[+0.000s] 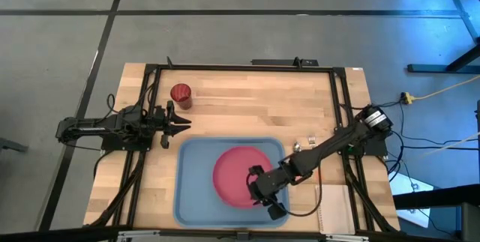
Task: Pick and place plate/cup/fork/spoon on tray
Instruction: Put the pink plate on the serving tray
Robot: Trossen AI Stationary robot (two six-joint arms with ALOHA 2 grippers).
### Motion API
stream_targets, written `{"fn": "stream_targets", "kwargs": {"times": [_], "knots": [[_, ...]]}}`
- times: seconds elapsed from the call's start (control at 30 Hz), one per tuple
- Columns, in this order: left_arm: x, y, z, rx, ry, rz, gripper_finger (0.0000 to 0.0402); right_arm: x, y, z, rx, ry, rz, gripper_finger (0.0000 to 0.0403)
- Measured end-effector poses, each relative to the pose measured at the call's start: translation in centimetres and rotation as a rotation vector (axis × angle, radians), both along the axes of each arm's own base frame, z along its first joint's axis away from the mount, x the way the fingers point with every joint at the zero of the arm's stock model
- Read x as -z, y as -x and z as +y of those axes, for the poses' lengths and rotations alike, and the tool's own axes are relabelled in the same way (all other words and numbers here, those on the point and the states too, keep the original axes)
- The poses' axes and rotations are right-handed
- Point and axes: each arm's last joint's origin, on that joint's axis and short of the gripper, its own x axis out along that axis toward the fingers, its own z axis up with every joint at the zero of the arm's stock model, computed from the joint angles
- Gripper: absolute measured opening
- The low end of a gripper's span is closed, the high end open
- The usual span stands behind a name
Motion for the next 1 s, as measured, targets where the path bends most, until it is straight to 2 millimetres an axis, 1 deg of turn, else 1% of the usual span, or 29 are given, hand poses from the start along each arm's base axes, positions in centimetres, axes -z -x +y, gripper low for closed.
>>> {"fn": "stream_targets", "kwargs": {"times": [0.1, 0.2, 0.27, 0.33, 0.37, 0.43, 0.5, 0.57, 0.67, 0.77, 0.83, 0.9, 1.0], "knots": [[0.0, 0.0, 0.0, 0.000, 0.000, 0.000, 0.0082, -2.8, 0.0, -0.8, 0.043, 0.099, -0.021, 0.0098], [0.0, 0.0, 0.0, 0.000, 0.000, 0.000, 0.0082, -5.3, 0.7, -1.9, 0.170, 0.330, 0.018, 0.0098], [0.0, 0.0, 0.0, 0.000, 0.000, 0.000, 0.0082, -6.2, 1.5, -3.0, 0.315, 0.511, 0.063, 0.0099], [0.0, 0.0, 0.0, 0.000, 0.000, 0.000, 0.0082, -6.5, 2.2, -4.0, 0.464, 0.621, 0.094, 0.0099], [0.0, 0.0, 0.0, 0.000, 0.000, 0.000, 0.0082, -6.4, 2.5, -4.5, 0.524, 0.649, 0.125, 0.0099], [0.0, 0.0, 0.0, 0.000, 0.000, 0.000, 0.0082, -5.8, 3.3, -5.2, 0.613, 0.657, 0.214, 0.0099], [0.0, 0.0, 0.0, 0.000, 0.000, 0.000, 0.0082, -4.3, 3.9, -5.7, 0.663, 0.644, 0.300, 0.0099], [0.0, 0.0, 0.0, 0.000, 0.000, 0.000, 0.0082, -2.2, 4.6, -5.8, 0.658, 0.635, 0.391, 0.0094], [0.0, 0.0, 0.0, 0.000, 0.000, 0.000, 0.0082, 1.2, 5.6, -5.8, 0.630, 0.577, 0.501, 0.0074], [0.0, 0.0, 0.0, 0.000, 0.000, 0.000, 0.0082, 3.7, 6.0, -5.8, 0.600, 0.499, 0.546, 0.0046], [0.0, 0.0, 0.0, 0.000, 0.000, 0.000, 0.0082, 4.7, 6.0, -5.7, 0.588, 0.449, 0.535, 0.0026], [0.0, 0.0, 0.0, 0.000, 0.000, 0.000, 0.0082, 5.2, 6.0, -5.7, 0.572, 0.428, 0.535, 0.0009], [0.0, 0.0, 0.0, 0.000, 0.000, 0.000, 0.0082, 5.7, 5.9, -5.6, 0.552, 0.410, 0.512, 0.0006]]}}
